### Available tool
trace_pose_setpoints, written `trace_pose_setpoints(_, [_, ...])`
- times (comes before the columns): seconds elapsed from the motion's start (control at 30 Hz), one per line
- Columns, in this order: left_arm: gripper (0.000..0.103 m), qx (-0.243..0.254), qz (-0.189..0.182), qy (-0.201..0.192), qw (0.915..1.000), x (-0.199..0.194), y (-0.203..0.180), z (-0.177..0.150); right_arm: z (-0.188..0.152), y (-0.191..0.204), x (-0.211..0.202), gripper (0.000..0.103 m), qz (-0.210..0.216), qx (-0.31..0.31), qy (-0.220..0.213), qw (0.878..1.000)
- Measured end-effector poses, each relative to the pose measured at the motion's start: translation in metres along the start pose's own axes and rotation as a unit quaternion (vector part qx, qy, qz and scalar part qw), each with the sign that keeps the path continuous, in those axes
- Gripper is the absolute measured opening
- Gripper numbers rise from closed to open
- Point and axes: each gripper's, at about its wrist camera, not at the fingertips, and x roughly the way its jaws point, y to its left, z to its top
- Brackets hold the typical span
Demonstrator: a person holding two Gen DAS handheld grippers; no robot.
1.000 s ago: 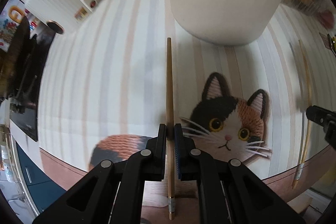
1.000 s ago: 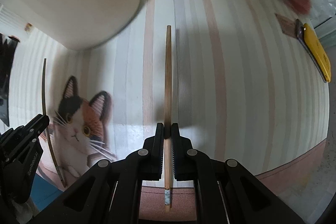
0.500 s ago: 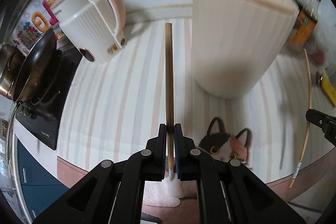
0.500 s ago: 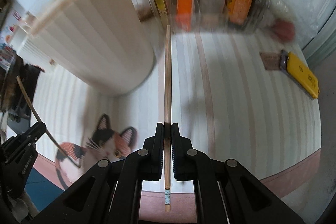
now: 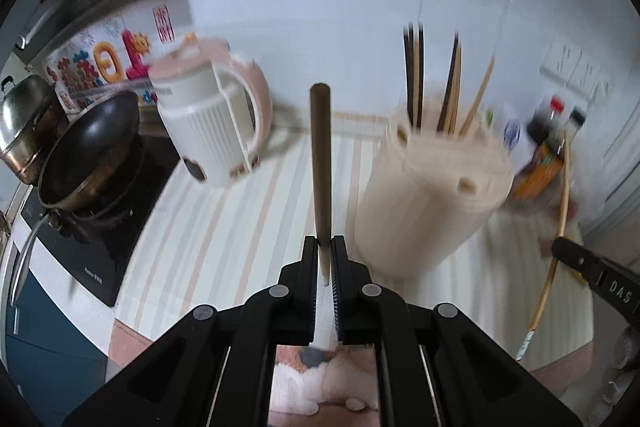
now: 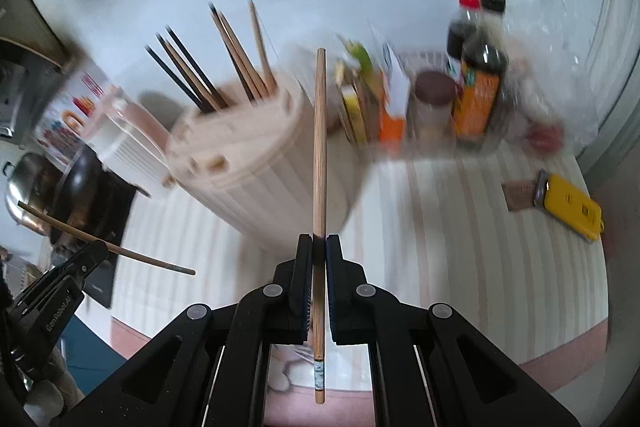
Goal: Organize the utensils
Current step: 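Carry both chopsticks over the beige holder and lower them into it, then open both tools to release the chopsticks in the holder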
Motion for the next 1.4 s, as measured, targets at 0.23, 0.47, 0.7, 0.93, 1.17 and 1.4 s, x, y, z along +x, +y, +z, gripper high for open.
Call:
trace_pose_setpoints(0.23, [0.004, -0.023, -0.038, -0.046, 0.998, -0.034, 0.005, 0.042, 0.041, 0.021, -0.034, 0.007, 0.038, -0.005, -0.05, 0.998])
trace_pose_setpoints(0.47, [0.004, -0.022, -0.075, -0.095, 0.9924, -0.061, -0.007, 0.089, 0.091, 0.032, -0.05, 0.007, 0.061, 0.002, -0.101, 0.993])
trace_pose_setpoints(0.7, [0.004, 0.004, -0.093, -0.1, 0.9907, -0.043, -0.033, 0.125, 0.135, 0.035, -0.042, 0.007, 0.066, 0.018, -0.152, 0.986])
trace_pose_setpoints(0.93, [0.004, 0.028, -0.1, -0.051, 0.9932, 0.009, -0.055, 0.13, 0.16, 0.025, -0.012, 0.007, 0.067, 0.046, -0.197, 0.977])
trace_pose_setpoints(1.17, [0.004, 0.046, -0.099, -0.018, 0.9938, 0.053, -0.069, 0.132, 0.161, 0.025, 0.016, 0.007, 0.06, 0.043, -0.244, 0.967])
trace_pose_setpoints(1.4, [0.004, 0.057, -0.111, 0.029, 0.9918, 0.09, -0.076, 0.128, 0.153, 0.027, 0.039, 0.007, 0.056, 0.028, -0.27, 0.961])
